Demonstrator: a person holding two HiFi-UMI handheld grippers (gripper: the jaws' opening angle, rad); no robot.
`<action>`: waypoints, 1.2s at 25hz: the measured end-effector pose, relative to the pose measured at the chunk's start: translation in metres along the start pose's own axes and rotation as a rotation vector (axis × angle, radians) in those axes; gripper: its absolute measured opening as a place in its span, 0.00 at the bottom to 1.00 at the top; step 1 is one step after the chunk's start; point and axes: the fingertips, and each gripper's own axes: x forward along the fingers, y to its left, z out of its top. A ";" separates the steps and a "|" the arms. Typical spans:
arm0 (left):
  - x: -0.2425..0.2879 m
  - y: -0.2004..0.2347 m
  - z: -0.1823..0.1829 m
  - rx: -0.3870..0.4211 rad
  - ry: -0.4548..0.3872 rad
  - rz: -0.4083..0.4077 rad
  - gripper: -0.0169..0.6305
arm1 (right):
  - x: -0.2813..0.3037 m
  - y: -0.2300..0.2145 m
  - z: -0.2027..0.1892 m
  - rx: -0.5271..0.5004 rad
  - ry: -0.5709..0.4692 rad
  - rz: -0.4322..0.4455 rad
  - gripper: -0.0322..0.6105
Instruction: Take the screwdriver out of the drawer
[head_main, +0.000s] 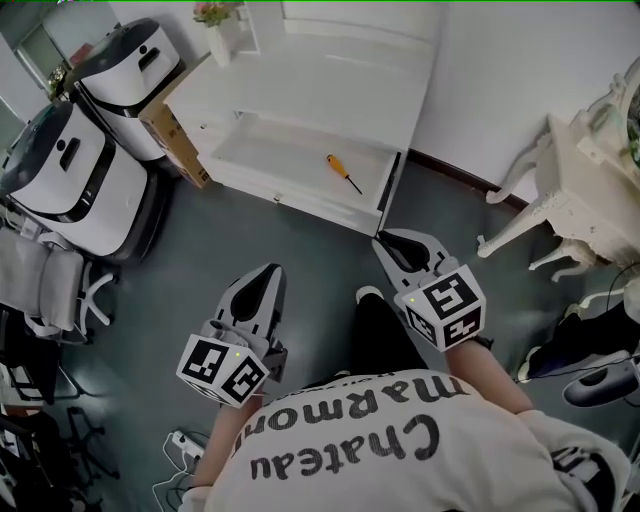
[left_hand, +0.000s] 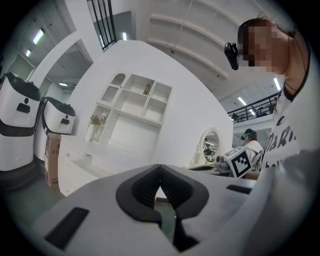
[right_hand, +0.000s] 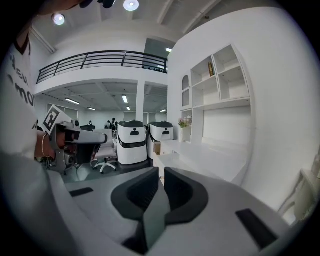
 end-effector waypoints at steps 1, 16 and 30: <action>0.006 0.004 0.002 0.003 -0.004 0.005 0.06 | 0.006 -0.006 0.001 -0.003 0.004 0.010 0.13; 0.143 0.115 0.069 0.000 -0.071 0.179 0.06 | 0.170 -0.119 0.083 -0.128 -0.001 0.185 0.13; 0.180 0.185 0.058 -0.073 -0.090 0.450 0.06 | 0.316 -0.174 0.001 -0.126 0.280 0.385 0.13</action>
